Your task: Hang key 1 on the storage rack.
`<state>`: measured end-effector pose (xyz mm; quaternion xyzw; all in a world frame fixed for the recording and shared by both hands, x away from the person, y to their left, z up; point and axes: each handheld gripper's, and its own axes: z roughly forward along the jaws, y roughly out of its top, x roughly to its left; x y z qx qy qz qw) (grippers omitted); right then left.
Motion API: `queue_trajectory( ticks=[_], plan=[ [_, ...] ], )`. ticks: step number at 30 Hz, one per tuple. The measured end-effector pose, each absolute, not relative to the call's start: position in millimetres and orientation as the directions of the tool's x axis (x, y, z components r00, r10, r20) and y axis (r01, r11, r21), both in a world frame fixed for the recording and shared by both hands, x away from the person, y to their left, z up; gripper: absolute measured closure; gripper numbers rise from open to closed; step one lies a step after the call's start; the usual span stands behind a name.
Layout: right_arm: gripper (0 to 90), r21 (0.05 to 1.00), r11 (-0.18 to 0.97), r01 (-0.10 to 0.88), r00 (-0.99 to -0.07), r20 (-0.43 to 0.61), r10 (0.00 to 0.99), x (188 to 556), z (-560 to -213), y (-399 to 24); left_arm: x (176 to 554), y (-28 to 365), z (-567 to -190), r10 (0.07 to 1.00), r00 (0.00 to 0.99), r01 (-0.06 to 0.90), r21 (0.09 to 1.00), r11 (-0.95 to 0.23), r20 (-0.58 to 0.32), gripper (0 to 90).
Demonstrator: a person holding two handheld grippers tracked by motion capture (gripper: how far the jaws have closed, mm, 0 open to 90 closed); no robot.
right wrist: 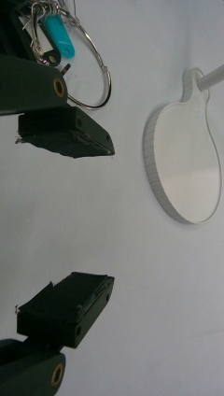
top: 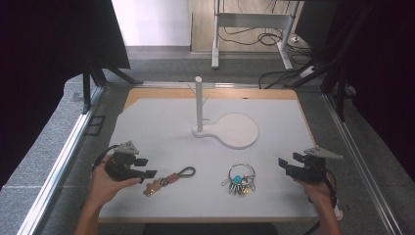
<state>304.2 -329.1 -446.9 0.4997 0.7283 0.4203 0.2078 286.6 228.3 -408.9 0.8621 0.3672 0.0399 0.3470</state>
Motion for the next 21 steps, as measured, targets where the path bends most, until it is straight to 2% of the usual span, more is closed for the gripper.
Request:
queue_trajectory(
  ticks=[6, 21],
  plan=[
    [32.7, 0.82, 0.141, 0.555, -0.405, 0.119, 0.907, 303.2, -445.1, -330.7, 288.9, 222.8, -398.7, 0.647, 0.737, 0.604, 0.621, -0.5, -0.196, 39.3],
    [33.6, 0.813, 0.154, 0.562, -0.406, 0.109, 0.908, 301.3, -445.9, -330.2, 302.5, 199.7, -391.1, 0.603, 0.772, 0.602, 0.531, -0.596, -0.199, 39.8]
  ],
)
